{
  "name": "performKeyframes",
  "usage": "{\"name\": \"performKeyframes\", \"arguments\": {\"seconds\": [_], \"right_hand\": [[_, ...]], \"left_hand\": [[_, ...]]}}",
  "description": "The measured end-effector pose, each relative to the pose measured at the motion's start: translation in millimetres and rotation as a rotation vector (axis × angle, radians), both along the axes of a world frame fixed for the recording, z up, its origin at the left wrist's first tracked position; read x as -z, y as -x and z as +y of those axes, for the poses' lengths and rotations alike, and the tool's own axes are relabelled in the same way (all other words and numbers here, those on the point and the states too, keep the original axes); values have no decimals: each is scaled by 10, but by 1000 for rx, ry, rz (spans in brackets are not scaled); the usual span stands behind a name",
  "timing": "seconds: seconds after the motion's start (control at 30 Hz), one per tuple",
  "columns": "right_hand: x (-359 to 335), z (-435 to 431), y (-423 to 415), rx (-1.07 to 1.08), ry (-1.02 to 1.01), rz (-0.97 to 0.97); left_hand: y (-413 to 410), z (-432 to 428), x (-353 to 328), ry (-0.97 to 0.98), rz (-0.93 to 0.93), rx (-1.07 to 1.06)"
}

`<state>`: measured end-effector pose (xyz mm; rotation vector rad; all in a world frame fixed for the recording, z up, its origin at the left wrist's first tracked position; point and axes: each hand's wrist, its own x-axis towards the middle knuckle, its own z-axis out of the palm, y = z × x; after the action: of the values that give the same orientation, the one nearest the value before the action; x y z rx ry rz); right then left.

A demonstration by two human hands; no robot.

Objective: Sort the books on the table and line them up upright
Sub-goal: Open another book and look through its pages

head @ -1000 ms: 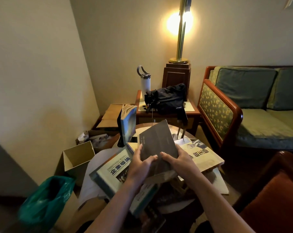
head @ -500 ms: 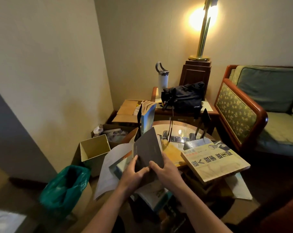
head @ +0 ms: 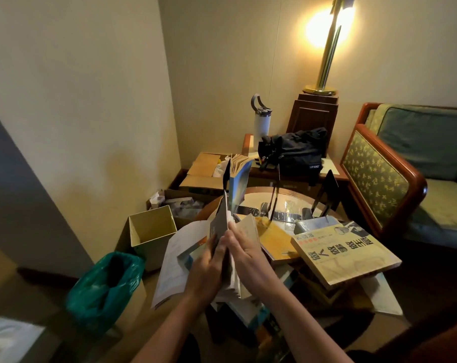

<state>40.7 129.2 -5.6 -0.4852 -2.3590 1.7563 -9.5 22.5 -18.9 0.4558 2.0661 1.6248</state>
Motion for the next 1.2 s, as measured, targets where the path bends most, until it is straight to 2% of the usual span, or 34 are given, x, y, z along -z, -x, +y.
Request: {"name": "performKeyframes", "arguments": {"seconds": [0.07,0.17,0.23,0.3,0.43,0.67,0.8,0.93,1.0,1.1,1.2], "right_hand": [[-56,-55,-50,-30,156,28],[-105,-74,-129,-60,272,72],[-83,-49,-138,-73,275,68],[-73,-47,-130,-66,292,37],[-55,-77,-134,-69,286,10],[6,-61,-144,-124,310,-45],[106,-54,-145,-123,105,-114],[264,-14,-172,-206,-394,-180],[319,-7,-214,-226,-546,-161],[399,-10,-245,-203,-669,-92],[437,25,-243,-160,-639,-111]], "left_hand": [[1,13,-106,-50,50,7],[86,-21,-217,-56,106,21],[158,-79,-244,-11,169,94],[193,-134,-295,24,155,138],[202,-158,-354,132,121,83],[188,-238,-265,244,224,99],[223,-380,-239,223,156,82],[310,-600,-150,121,0,-19],[349,-704,-68,103,-17,-63],[388,-749,-10,63,-39,-86],[407,-706,-41,15,-40,-81]]}}
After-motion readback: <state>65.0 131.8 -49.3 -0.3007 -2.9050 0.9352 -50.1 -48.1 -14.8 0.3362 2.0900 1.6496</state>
